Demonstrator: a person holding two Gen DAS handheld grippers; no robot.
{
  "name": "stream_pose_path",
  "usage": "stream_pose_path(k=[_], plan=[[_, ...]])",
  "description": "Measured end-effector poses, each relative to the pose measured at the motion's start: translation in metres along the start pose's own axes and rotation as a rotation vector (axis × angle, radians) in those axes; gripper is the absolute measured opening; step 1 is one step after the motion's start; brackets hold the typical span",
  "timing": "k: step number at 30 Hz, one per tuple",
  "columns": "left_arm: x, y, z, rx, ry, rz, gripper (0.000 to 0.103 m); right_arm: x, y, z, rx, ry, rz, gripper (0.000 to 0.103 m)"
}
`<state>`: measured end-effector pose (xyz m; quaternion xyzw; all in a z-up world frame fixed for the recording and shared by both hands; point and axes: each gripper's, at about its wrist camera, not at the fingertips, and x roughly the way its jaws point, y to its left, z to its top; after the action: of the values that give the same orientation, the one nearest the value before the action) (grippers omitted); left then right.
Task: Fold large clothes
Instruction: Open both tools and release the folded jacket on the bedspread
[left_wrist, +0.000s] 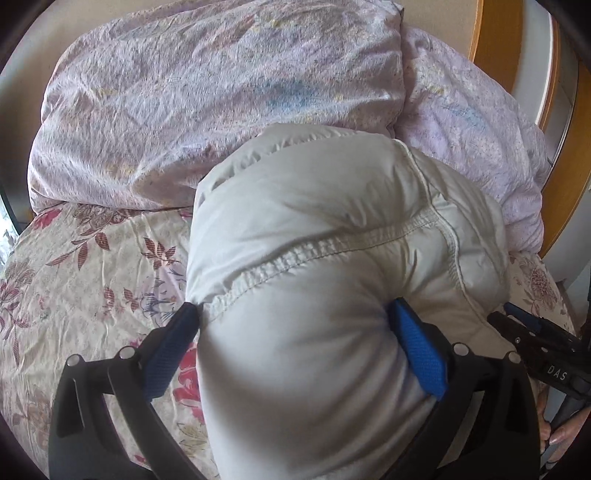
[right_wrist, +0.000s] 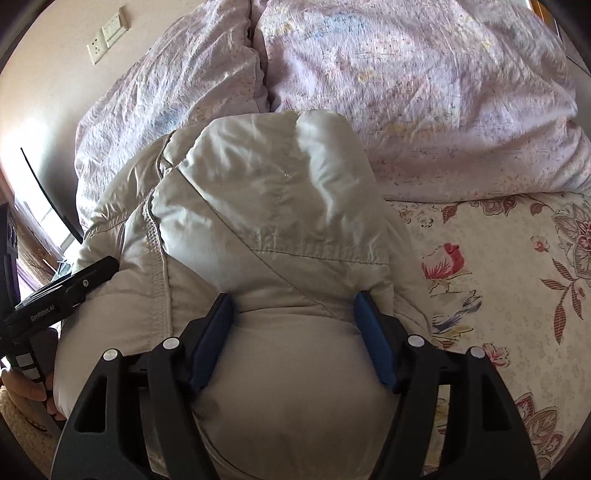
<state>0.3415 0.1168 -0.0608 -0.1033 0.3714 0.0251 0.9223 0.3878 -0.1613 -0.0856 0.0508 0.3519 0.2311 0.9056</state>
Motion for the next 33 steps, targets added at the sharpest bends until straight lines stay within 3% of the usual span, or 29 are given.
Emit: stream_pose_path(k=[2,5,6,13,16,19,24,33], plan=[[-0.012,0.003,-0.002,-0.023,-0.004,-0.016,0.101,-0.014,0.004,-0.002,-0.002,-0.014,-0.037,0.076],[-0.032,0.005,-0.007,-0.039,-0.012,-0.020,0.101,-0.040,0.009,-0.008,0.010,-0.052,-0.132,0.098],[-0.039,0.003,-0.009,-0.029,-0.017,-0.014,0.101,-0.050,0.011,-0.012,0.013,-0.071,-0.143,0.100],[-0.103,-0.007,-0.037,0.032,-0.090,0.005,0.101,-0.102,0.024,-0.039,0.039,-0.122,-0.156,0.102],[-0.125,-0.004,-0.053,0.012,-0.100,-0.011,0.101,-0.122,0.028,-0.052,0.053,-0.122,-0.156,0.102],[-0.143,-0.003,-0.071,0.004,-0.095,0.023,0.101,-0.140,0.034,-0.066,0.062,-0.130,-0.136,0.102],[-0.169,-0.010,-0.103,0.063,-0.110,0.090,0.101,-0.168,0.048,-0.090,0.050,-0.163,-0.150,0.102],[-0.196,-0.018,-0.130,0.081,-0.111,0.095,0.101,-0.196,0.067,-0.120,-0.003,-0.178,-0.169,0.102]])
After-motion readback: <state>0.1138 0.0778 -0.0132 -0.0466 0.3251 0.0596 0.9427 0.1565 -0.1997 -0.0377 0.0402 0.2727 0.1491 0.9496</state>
